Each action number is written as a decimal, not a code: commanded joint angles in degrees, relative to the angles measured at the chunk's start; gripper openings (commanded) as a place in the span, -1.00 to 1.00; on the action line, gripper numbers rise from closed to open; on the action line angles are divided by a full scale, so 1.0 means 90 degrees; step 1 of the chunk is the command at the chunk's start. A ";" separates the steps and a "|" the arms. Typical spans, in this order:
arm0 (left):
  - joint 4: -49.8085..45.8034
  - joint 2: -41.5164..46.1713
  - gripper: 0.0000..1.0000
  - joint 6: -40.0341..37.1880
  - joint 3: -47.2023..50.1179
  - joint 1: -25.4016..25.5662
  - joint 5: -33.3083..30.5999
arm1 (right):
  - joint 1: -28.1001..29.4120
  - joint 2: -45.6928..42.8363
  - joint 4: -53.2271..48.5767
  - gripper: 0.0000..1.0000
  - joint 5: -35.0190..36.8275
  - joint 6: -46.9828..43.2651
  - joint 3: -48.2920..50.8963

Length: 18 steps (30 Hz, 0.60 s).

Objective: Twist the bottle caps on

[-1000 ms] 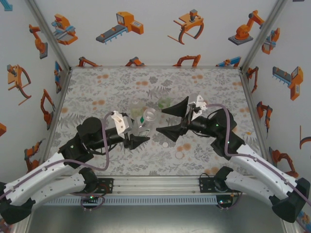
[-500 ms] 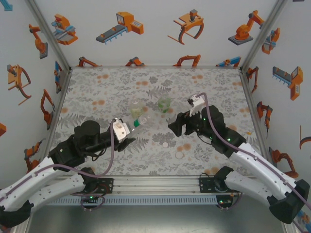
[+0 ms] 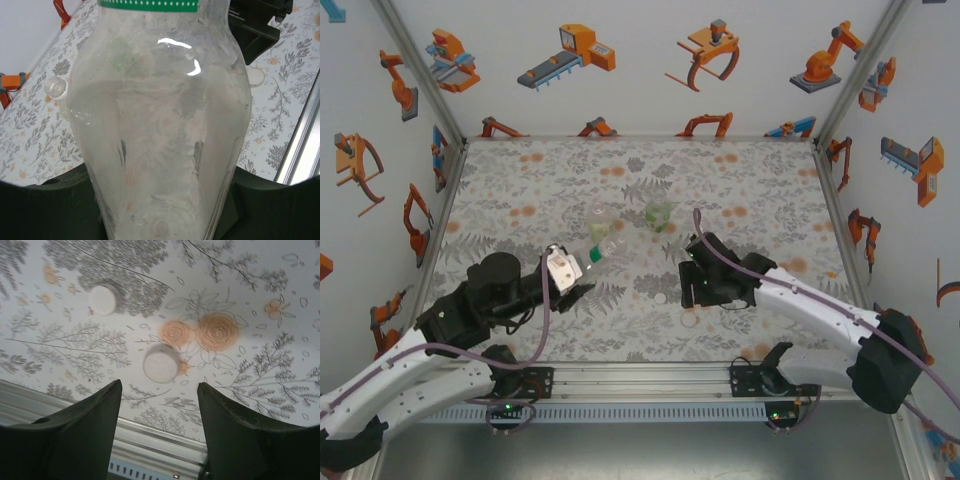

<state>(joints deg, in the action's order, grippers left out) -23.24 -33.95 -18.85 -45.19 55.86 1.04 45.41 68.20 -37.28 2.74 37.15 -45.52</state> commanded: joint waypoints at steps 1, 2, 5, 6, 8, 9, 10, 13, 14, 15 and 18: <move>-0.0005 0.0065 -1.00 -0.0073 0.0019 -0.0009 -0.0093 | 0.0061 0.0304 -0.0628 0.24 0.0405 0.0418 -0.0324; -0.0006 0.0074 -1.00 -0.0061 0.0022 -0.0015 -0.0084 | 0.0106 0.0381 -0.0647 0.26 0.0485 0.0510 -0.0352; -0.0032 0.0086 -1.00 -0.0059 0.0008 -0.0005 -0.0076 | 0.0226 0.0464 -0.0534 0.26 0.0495 0.0648 -0.0297; -0.0044 0.0088 -1.00 -0.0058 0.0002 -0.0005 -0.0068 | 0.0241 0.0487 -0.0479 0.25 0.0467 0.0661 -0.0282; -0.0069 0.0082 -1.00 -0.0044 -0.0008 -0.0005 -0.0045 | 0.0257 0.0576 -0.0483 0.22 0.0534 0.0758 -0.0320; -0.0079 0.0082 -1.00 -0.0044 -0.0008 -0.0006 -0.0034 | 0.0252 0.0636 -0.0474 0.20 0.0553 0.0793 -0.0351; -0.0076 0.0087 -1.00 -0.0035 -0.0008 -0.0006 -0.0031 | 0.0255 0.0695 -0.0467 0.19 0.0548 0.0811 -0.0379; -0.0075 0.0073 -1.00 -0.0015 0.0001 -0.0006 -0.0035 | 0.0276 0.0930 -0.0433 0.18 0.0480 0.0874 -0.0474; -0.0074 0.0064 -1.00 -0.0011 0.0001 -0.0007 -0.0031 | 0.0296 0.1031 -0.0427 0.18 0.0435 0.0871 -0.0521; -0.0089 0.0043 -1.00 -0.0010 -0.0007 -0.0006 -0.0020 | 0.0322 0.1134 -0.0425 0.18 0.0402 0.0864 -0.0561; -0.0112 -0.0004 -1.00 -0.0019 -0.0035 -0.0005 0.0006 | 0.0414 0.1424 -0.0443 0.18 0.0335 0.0853 -0.0680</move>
<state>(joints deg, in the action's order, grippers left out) -24.10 -33.80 -18.83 -45.19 55.86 0.86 48.25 79.37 -40.05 6.04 43.75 -49.91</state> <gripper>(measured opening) 0.535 0.592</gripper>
